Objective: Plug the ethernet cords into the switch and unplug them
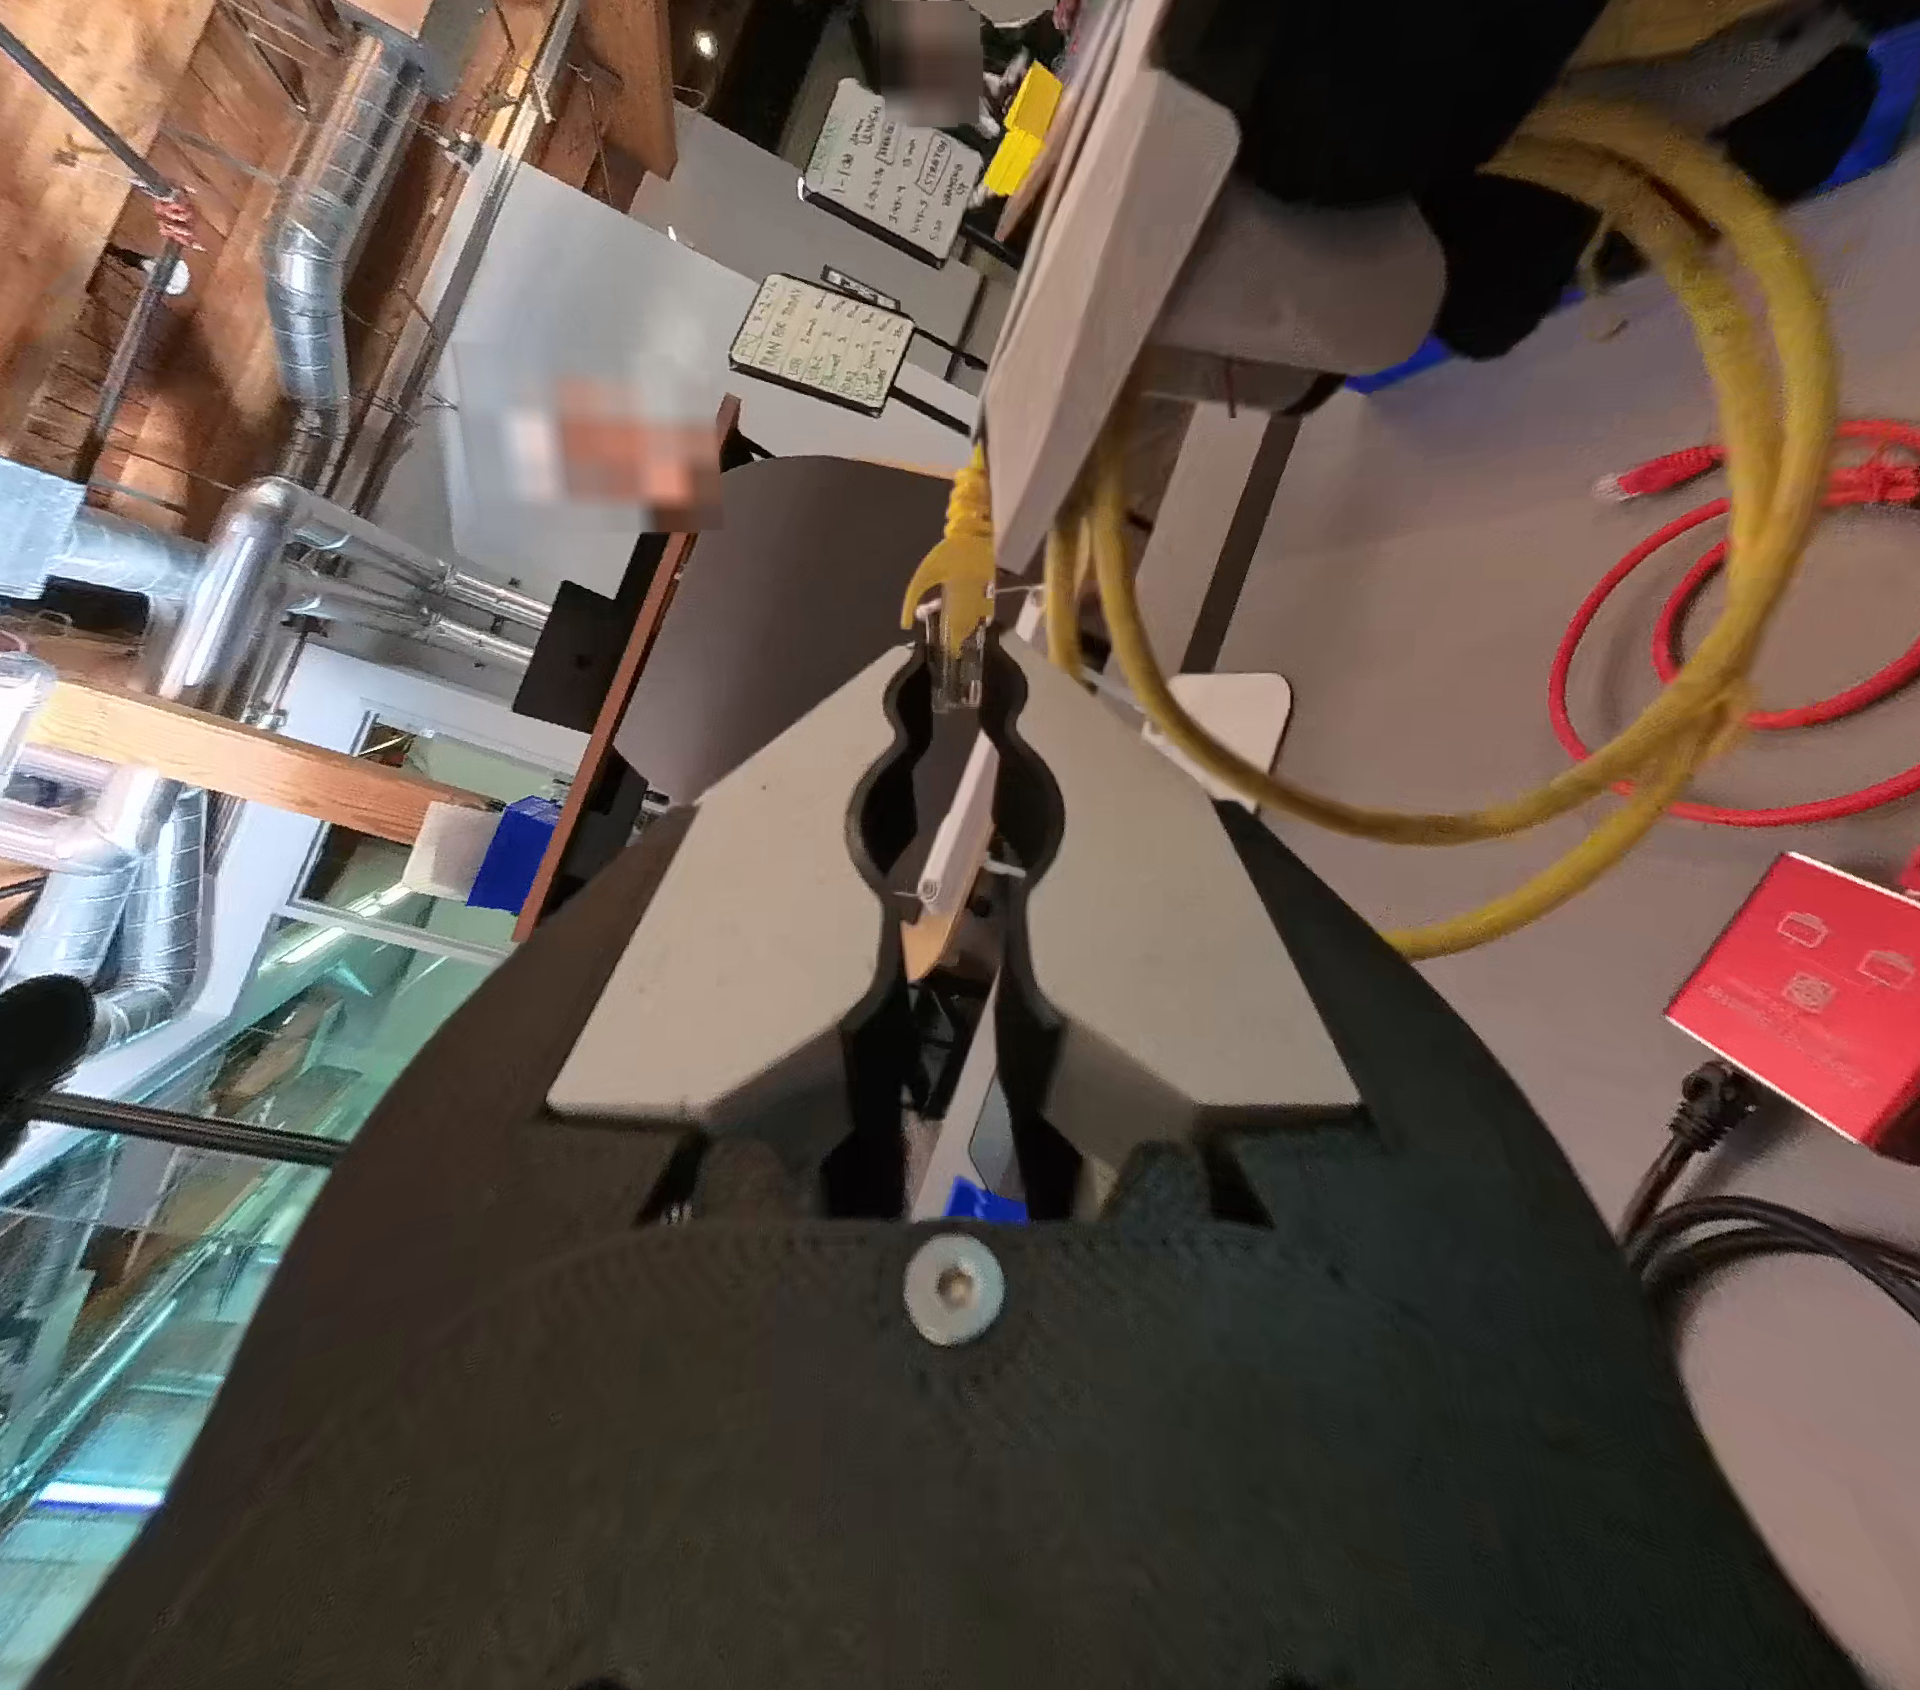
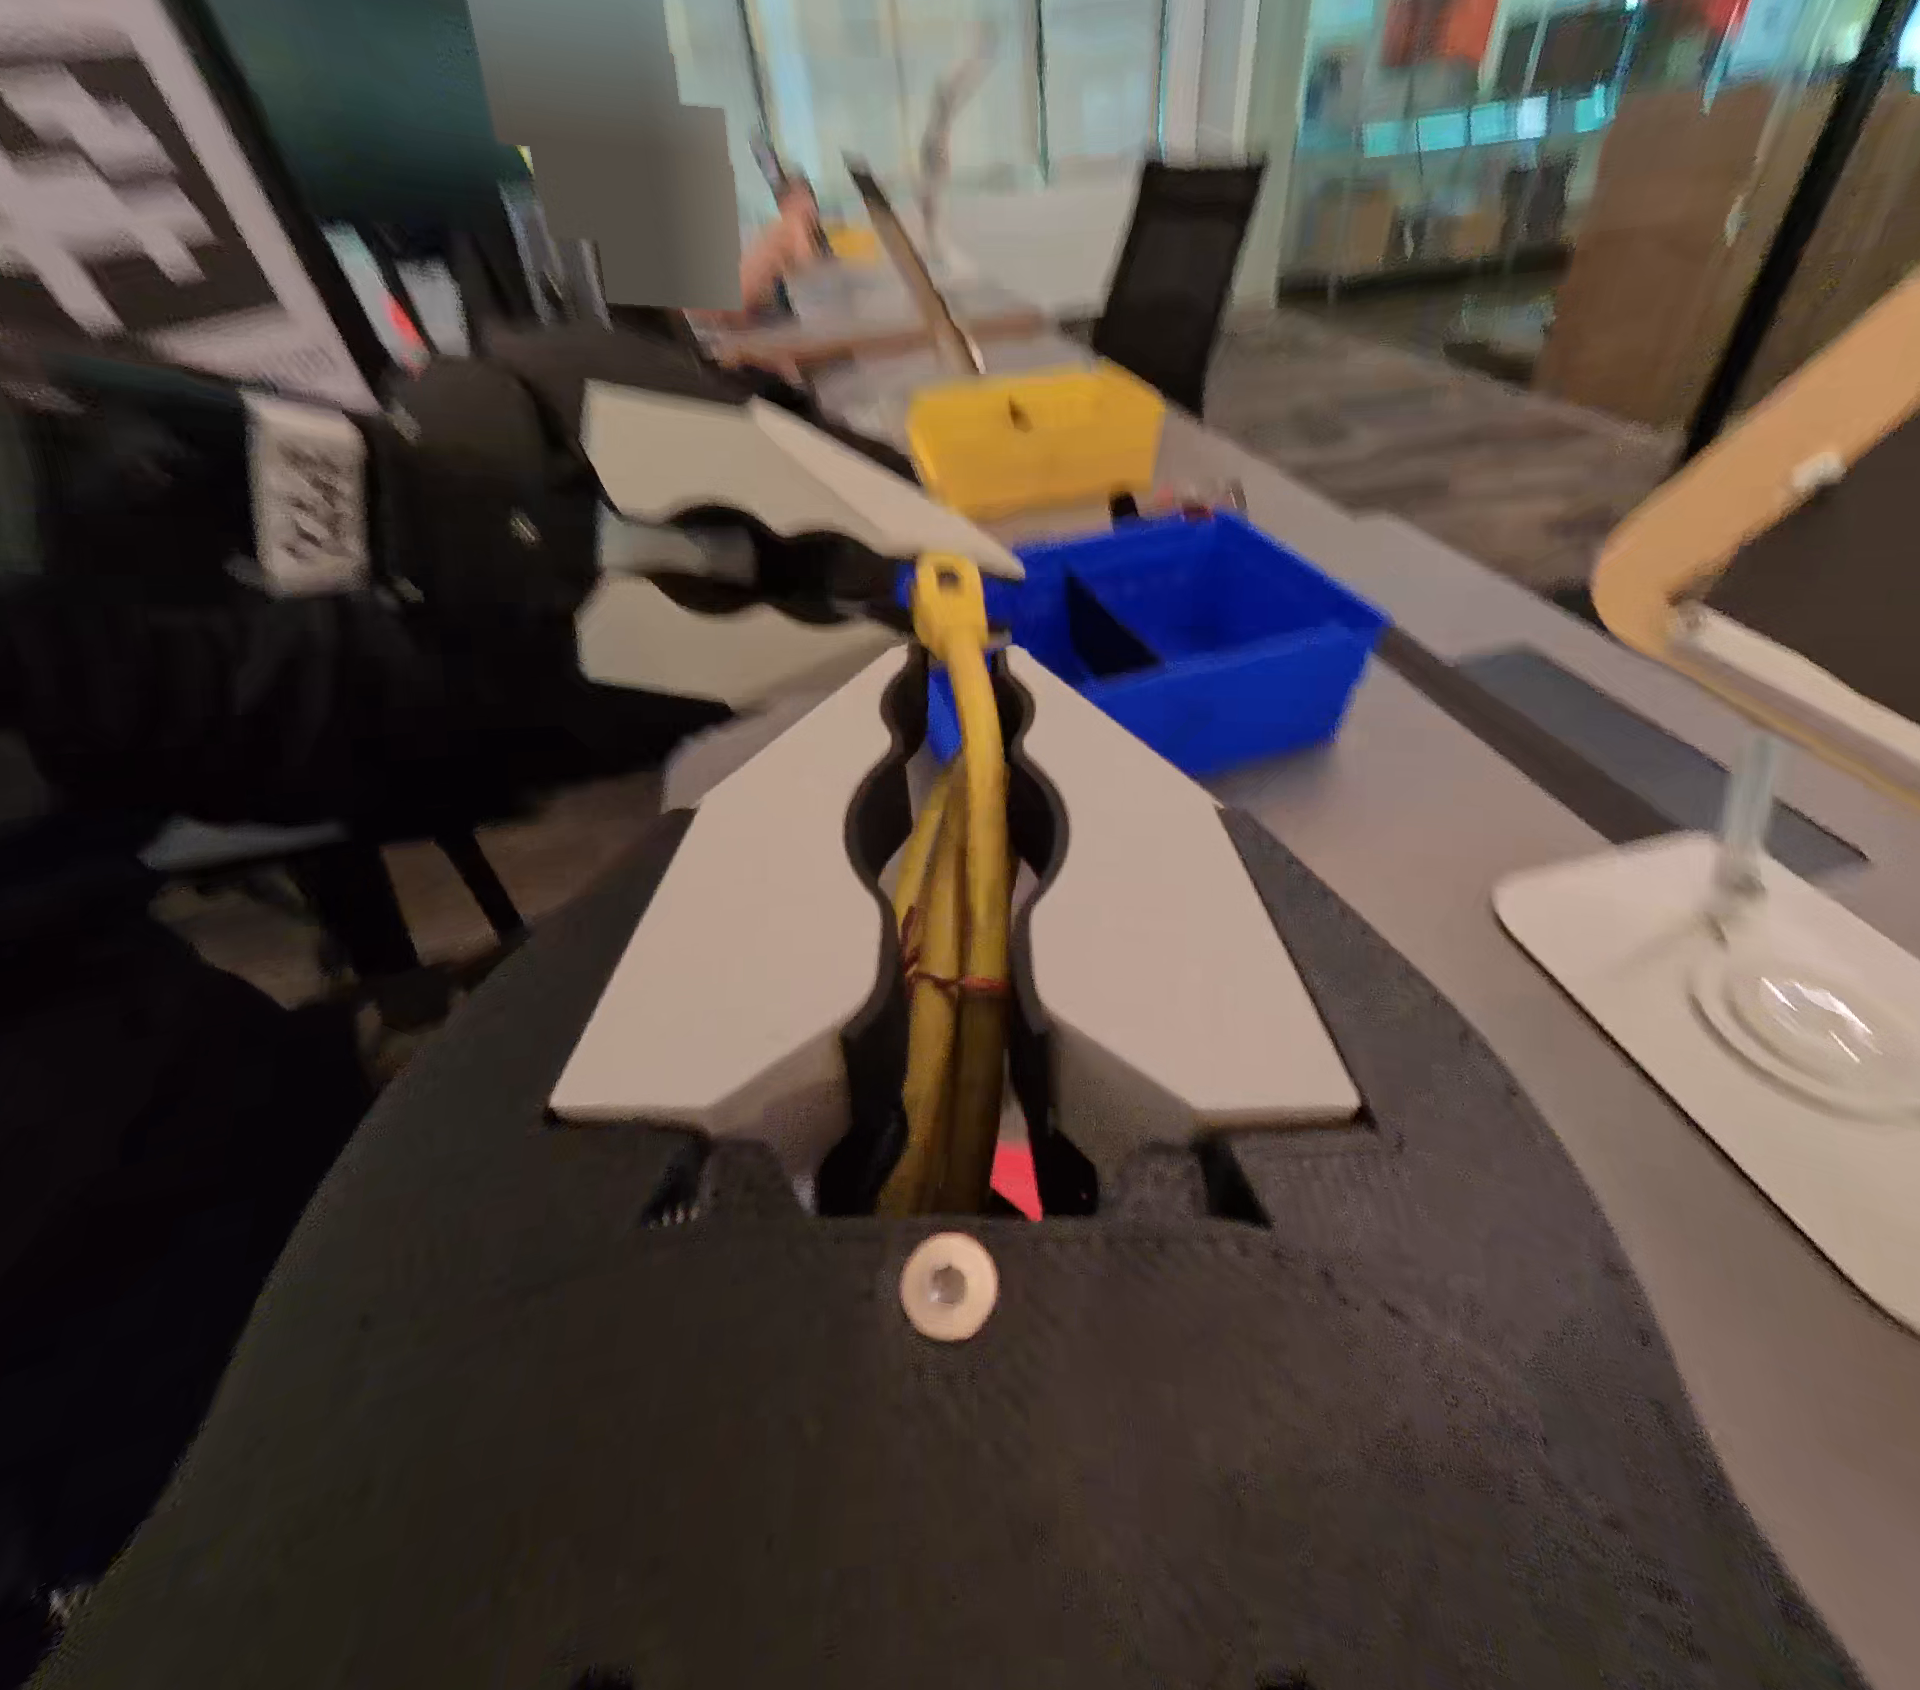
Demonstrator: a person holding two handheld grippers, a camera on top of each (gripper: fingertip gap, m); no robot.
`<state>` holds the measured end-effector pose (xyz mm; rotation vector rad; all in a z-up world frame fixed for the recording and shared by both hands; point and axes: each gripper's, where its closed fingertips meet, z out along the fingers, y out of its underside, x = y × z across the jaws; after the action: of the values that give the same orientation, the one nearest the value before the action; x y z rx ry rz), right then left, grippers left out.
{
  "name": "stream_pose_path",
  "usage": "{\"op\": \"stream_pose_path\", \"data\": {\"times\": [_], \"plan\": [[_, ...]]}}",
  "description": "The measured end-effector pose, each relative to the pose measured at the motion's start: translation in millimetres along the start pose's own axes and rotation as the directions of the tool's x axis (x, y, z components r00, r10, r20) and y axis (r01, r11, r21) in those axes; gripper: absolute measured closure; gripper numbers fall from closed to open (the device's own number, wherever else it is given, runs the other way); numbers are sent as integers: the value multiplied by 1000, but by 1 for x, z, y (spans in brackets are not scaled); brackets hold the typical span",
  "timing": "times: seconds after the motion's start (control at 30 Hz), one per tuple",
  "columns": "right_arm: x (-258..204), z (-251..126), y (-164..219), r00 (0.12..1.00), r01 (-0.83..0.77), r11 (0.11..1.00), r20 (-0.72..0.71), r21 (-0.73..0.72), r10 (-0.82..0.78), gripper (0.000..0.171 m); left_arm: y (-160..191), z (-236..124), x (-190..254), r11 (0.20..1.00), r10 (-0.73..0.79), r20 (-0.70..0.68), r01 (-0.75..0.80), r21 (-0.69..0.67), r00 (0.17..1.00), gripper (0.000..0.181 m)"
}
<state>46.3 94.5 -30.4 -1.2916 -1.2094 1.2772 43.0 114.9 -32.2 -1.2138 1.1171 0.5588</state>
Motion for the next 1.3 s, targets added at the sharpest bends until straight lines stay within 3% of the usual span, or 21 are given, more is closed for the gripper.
{"op": "stream_pose_path", "data": {"times": [0.17,0.33,0.63,0.87,0.97,1.03,1.13,1.2,1.3], "plan": [[-7,1,-7,999,-5,999,43,38,3,148,2,1,9,1000,21,-17,-21,-14,1000,176],[2,2,4,1000,-26,1000,14,5,26,160,3,3,10,999,28,-14,-28,-27,1000,175],[2,1,0,998,-53,997,48,52,50,161,2,2,9,1000,12,-10,-12,-15,1000,175],[5,-3,7,996,-75,997,45,9,75,161,1,6,15,1000,-26,-64,26,-2,998,174],[19,-15,5,997,-70,997,-17,14,70,161,7,4,15,991,-124,-167,129,19,978,153],[32,-35,1,995,-72,997,-65,33,74,161,20,3,27,983,-177,-321,184,-8,930,147],[48,-65,-4,989,-73,996,-127,53,80,161,56,2,89,969,-248,-620,183,-169,744,131],[54,-79,-6,985,-75,995,-151,59,83,161,86,-1,137,973,-209,-746,61,-220,633,128],[60,-91,-7,980,-67,996,-183,63,77,161,115,6,191,962,-180,-823,-78,-262,539,115]]}}
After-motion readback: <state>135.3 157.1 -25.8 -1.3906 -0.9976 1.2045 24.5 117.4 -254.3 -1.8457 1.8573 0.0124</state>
